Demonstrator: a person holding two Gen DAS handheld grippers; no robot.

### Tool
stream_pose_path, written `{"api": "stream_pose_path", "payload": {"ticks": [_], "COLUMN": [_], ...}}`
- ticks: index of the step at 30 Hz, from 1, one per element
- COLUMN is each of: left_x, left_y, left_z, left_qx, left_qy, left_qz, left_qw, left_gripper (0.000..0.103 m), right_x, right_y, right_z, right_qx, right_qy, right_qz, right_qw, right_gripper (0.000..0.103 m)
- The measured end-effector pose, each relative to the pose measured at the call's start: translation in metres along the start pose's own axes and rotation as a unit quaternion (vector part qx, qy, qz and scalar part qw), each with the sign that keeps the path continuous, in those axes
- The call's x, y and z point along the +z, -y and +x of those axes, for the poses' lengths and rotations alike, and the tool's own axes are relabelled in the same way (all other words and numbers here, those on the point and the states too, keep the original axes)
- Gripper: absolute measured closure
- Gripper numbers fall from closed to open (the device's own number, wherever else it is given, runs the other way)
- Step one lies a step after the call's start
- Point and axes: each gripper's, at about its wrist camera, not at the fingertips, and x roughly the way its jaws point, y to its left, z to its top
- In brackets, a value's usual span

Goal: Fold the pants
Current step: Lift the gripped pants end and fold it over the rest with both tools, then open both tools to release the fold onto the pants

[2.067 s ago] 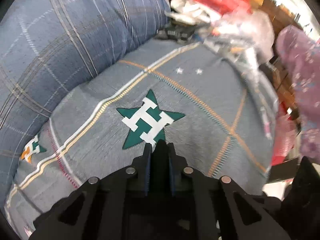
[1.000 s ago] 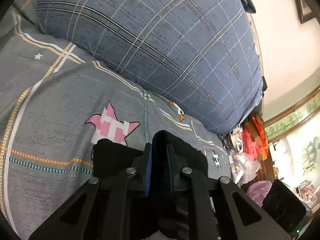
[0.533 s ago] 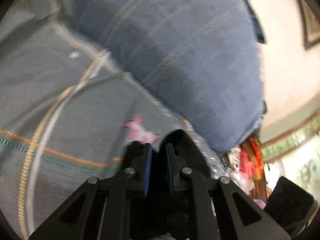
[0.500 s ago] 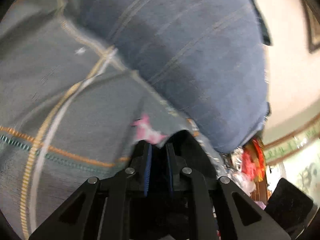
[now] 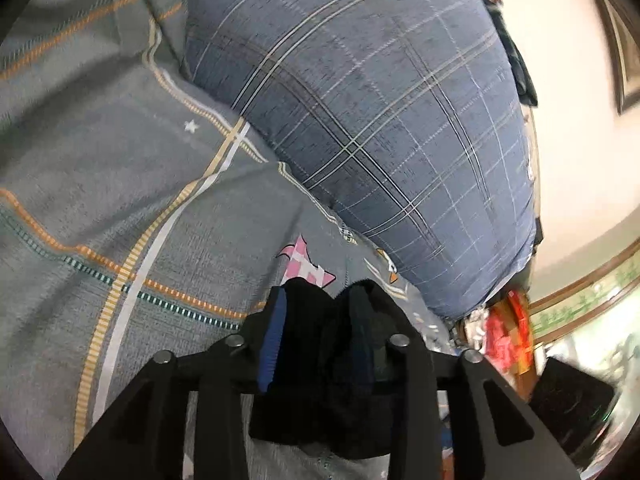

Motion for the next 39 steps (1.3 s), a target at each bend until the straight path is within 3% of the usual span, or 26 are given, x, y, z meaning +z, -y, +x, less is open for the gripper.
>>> {"api": "stream_pose_path", "payload": {"ticks": [2,4,6,7,8,10,16,20,22,23,24,25,26,29,32,36,39], "left_x": [-0.007,-0.019,-0.031,-0.036,-0.042,-0.051,-0.057,-0.056,-0.058,-0.06,-0.063,-0.066,-0.069,-0.086,-0.108,-0.143,-0.164], "left_y": [0.007,0.015,0.021,0.022,0.024,0.026,0.011,0.003,0.007,0.01,0.014,0.018,0.022,0.031,0.044,0.07,0.093], "left_z": [0.001,0.008,0.017,0.022,0.026,0.025,0.016,-0.001,-0.02,-0.029,-0.04,-0.049,-0.058,-0.078,-0.082,-0.081,-0.088], "left_qx": [0.003,0.015,0.037,0.05,0.071,0.097,0.098,0.068,0.071,0.074,0.079,0.084,0.091,0.108,0.134,0.162,0.172], "left_qy": [-0.006,-0.016,-0.029,-0.036,-0.038,-0.032,-0.025,-0.026,-0.013,-0.006,0.003,0.013,0.023,0.045,0.047,0.036,0.04], "left_qz": [0.015,0.035,0.055,0.064,0.075,0.094,0.075,0.05,0.056,0.061,0.069,0.073,0.076,0.078,0.081,0.103,0.137], "left_qw": [0.9999,0.9991,0.9974,0.996,0.9939,0.9904,0.992,0.9961,0.9958,0.9954,0.9945,0.9936,0.9927,0.99,0.9866,0.9806,0.9747], "left_gripper": [0.066,0.066,0.066,0.067,0.072,0.074,0.074,0.072,0.072,0.072,0.071,0.066,0.061,0.052,0.052,0.052,0.052], "right_x": [0.006,0.018,0.029,0.036,0.045,0.059,0.066,0.068,0.069,0.067,0.063,0.056,0.044,-0.013,-0.07,-0.128,-0.154], "right_y": [0.008,0.023,0.035,0.041,0.048,0.057,0.074,0.081,0.076,0.072,0.068,0.063,0.059,0.05,0.045,0.047,0.042], "right_z": [-0.025,-0.045,-0.047,-0.042,-0.032,-0.001,0.093,0.089,0.051,0.035,0.015,-0.006,-0.025,-0.076,-0.108,-0.128,-0.131], "right_qx": [0.004,-0.037,-0.078,-0.091,-0.096,-0.109,-0.092,-0.07,-0.056,-0.055,-0.057,-0.065,-0.074,-0.109,-0.145,-0.155,-0.16], "right_qy": [0.03,0.06,0.066,0.062,0.05,0.014,-0.076,-0.052,0.002,0.024,0.044,0.065,0.086,0.136,0.177,0.214,0.218], "right_qz": [0.019,0.052,0.073,0.084,0.095,0.11,0.16,0.196,0.193,0.186,0.176,0.165,0.157,0.151,0.166,0.225,0.242], "right_qw": [0.999,0.996,0.992,0.99,0.99,0.988,0.98,0.977,0.98,0.981,0.982,0.982,0.981,0.973,0.959,0.938,0.932], "right_gripper": [0.04,0.042,0.056,0.069,0.078,0.079,0.083,0.081,0.081,0.072,0.064,0.05,0.043,0.043,0.043,0.042,0.042]}}
